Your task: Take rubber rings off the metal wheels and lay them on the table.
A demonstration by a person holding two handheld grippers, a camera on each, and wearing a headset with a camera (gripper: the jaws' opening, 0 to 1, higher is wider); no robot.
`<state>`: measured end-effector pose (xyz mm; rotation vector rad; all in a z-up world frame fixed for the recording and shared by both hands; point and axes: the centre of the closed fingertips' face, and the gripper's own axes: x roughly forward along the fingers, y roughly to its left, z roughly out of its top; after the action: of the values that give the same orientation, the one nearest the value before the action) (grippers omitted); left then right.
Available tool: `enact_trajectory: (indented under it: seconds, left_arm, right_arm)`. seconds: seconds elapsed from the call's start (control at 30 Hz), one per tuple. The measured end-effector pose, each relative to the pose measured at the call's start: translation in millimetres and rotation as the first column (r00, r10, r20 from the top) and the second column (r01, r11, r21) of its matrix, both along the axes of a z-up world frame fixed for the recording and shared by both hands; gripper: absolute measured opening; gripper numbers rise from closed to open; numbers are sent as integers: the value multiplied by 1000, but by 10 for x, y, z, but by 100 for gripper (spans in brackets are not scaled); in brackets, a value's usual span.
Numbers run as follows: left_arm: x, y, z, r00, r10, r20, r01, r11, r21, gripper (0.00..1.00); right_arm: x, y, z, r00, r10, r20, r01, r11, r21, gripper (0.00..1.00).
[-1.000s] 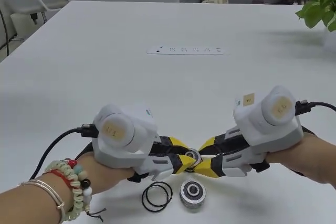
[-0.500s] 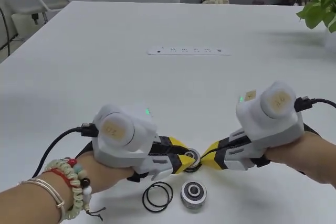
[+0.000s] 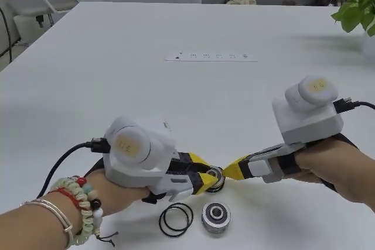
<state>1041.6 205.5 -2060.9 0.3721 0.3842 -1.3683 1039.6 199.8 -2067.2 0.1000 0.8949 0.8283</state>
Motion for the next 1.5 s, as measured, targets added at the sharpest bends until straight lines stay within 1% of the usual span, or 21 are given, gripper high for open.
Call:
enact_trajectory:
  seconds: [0.07,0.1,0.2,0.5,0.53,0.57,0.6,0.63,0.67,0.7,0.73,0.8,0.93,1.0,1.07,1.1,1.17,1.27,1.37,1.47,1.5]
  left_arm:
    - [-1,0,0,1000,-2,4,2,1000,0,8]
    - [0,0,0,1000,-4,7,4,1000,1,8]
    - [-1,0,1,1000,-3,5,3,1000,0,8]
    - [-3,-1,2,1000,-4,2,4,1000,-3,8]
    - [-1,-1,2,1000,-4,2,4,1000,-3,8]
    - [-1,-1,3,1000,-4,2,4,1000,-3,8]
    - [-1,-2,3,1000,-4,2,4,1000,-3,8]
    - [1,-3,3,1000,-3,2,3,1000,-3,8]
    - [7,-4,3,1000,2,1,-2,1000,-3,8]
    - [6,-6,2,1000,1,2,-1,1000,-3,8]
    - [7,-6,2,1000,3,0,-3,1000,-3,8]
    - [9,-5,2,1000,10,-4,-10,1000,-5,8]
    - [14,-12,6,1000,5,-12,-4,1000,13,8]
    - [16,-5,8,1000,-1,-17,2,1000,25,8]
    - [10,11,20,1000,-11,-25,11,1000,29,10]
    - [9,19,52,999,-12,-32,13,1000,20,11]
    - [10,20,141,998,-6,-61,5,1000,-11,12]
    - [23,29,289,996,3,-89,-9,998,-57,18]
    - [15,87,401,996,3,-94,-9,998,-64,25]
    - [1,142,514,997,-10,-76,5,998,-65,32]
    - [6,166,570,997,-11,-76,6,998,-69,36]
  right_arm:
    - [-11,15,12,1000,-10,-12,10,1000,5,0]
    - [-20,41,40,1000,-10,-18,10,1000,20,0]
    - [-24,68,45,1000,8,-8,-8,1000,7,0]
    - [-26,78,61,1000,21,-4,-21,1000,17,0]
    - [-24,93,78,1000,24,-3,-24,999,29,0]
    - [-33,199,191,999,37,2,-37,993,108,0]
    - [-2,270,314,999,26,19,-28,984,174,0]
    - [42,196,283,999,31,38,-34,994,99,0]
    - [49,131,212,997,45,58,-46,999,27,0]
    - [24,172,197,998,43,49,-46,998,50,0]
    - [16,177,184,999,40,26,-42,996,76,0]
    - [22,141,148,999,39,26,-40,998,49,0]
    - [51,90,140,1000,10,21,-11,999,43,0]
    - [74,36,108,1000,-31,-4,31,999,27,0]
    - [67,23,108,999,-32,-8,32,999,33,0]
    - [57,29,118,999,-33,-9,34,999,36,0]
    - [58,24,127,999,-42,-8,42,998,35,0]
    - [66,15,157,998,-59,-11,60,997,44,0]
    - [71,9,174,998,-67,-8,67,997,44,0]
    - [61,14,198,998,-68,-8,68,996,51,0]
    - [61,17,208,998,-68,-8,68,996,53,0]
